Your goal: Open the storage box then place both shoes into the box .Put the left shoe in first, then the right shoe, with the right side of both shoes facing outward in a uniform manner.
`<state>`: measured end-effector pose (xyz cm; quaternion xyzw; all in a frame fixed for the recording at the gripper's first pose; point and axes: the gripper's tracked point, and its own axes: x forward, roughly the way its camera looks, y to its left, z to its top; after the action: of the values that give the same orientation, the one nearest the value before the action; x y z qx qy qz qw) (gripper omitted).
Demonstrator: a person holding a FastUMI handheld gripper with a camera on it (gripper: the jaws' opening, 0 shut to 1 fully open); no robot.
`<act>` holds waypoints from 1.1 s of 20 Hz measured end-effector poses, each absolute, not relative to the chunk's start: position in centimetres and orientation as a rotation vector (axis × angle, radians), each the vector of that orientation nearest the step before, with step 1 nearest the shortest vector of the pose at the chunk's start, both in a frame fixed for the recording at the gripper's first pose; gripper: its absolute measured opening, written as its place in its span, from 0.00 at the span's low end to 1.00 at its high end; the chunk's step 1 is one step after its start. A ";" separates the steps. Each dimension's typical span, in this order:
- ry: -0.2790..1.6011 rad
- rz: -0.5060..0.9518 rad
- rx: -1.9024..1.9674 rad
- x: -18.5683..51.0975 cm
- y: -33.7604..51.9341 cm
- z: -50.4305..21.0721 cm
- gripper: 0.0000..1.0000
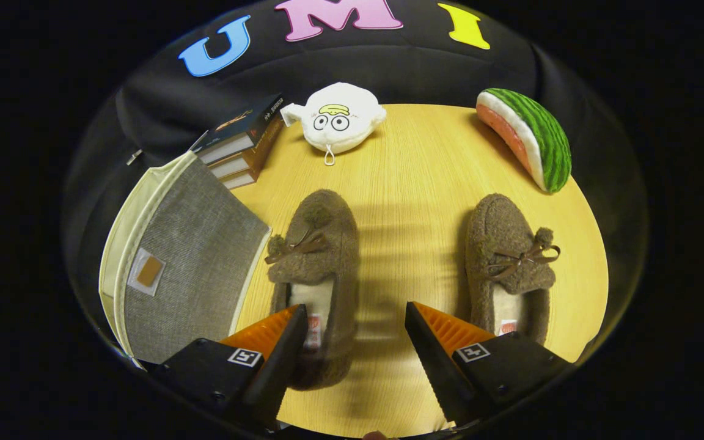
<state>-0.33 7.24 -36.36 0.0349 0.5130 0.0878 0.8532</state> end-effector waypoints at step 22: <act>1.173 0.214 0.198 1.8 9.9 -37.9 0.05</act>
<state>1.78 9.93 -37.94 0.0929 0.5513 0.1008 0.8230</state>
